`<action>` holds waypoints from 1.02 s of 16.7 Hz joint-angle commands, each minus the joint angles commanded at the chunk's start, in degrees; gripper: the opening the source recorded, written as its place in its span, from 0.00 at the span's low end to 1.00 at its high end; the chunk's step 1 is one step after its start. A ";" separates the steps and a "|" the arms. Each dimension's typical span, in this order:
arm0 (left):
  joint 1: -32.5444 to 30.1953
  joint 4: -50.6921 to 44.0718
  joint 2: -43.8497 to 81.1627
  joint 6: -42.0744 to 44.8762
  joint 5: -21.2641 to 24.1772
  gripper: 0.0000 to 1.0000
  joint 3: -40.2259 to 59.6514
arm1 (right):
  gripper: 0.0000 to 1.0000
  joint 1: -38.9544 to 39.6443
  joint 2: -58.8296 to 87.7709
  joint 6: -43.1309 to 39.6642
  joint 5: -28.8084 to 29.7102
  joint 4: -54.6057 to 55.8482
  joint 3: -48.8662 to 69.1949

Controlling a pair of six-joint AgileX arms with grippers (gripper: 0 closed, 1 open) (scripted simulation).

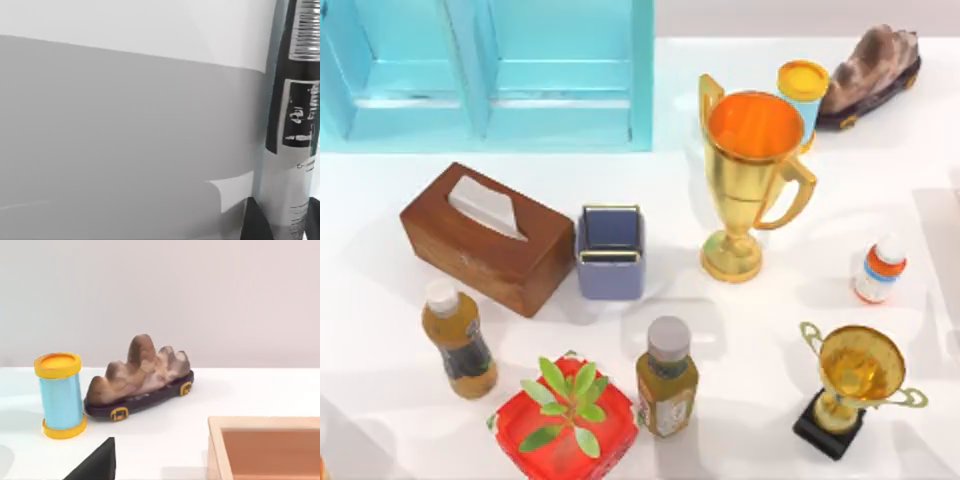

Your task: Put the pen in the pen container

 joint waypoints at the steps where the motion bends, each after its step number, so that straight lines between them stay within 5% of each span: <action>1: 0.00 0.00 0.00 0.00 0.00 0.00 0.00 | 1.00 0.00 0.00 0.00 0.00 0.00 0.00; 11: 2.31 -2.20 -3.76 0.66 -0.01 0.00 1.00 | 1.00 0.00 0.00 0.00 0.00 0.00 0.00; 17: 9.09 -16.15 -14.48 7.52 0.50 0.00 -0.18 | 1.00 0.00 0.00 0.00 0.00 0.00 0.00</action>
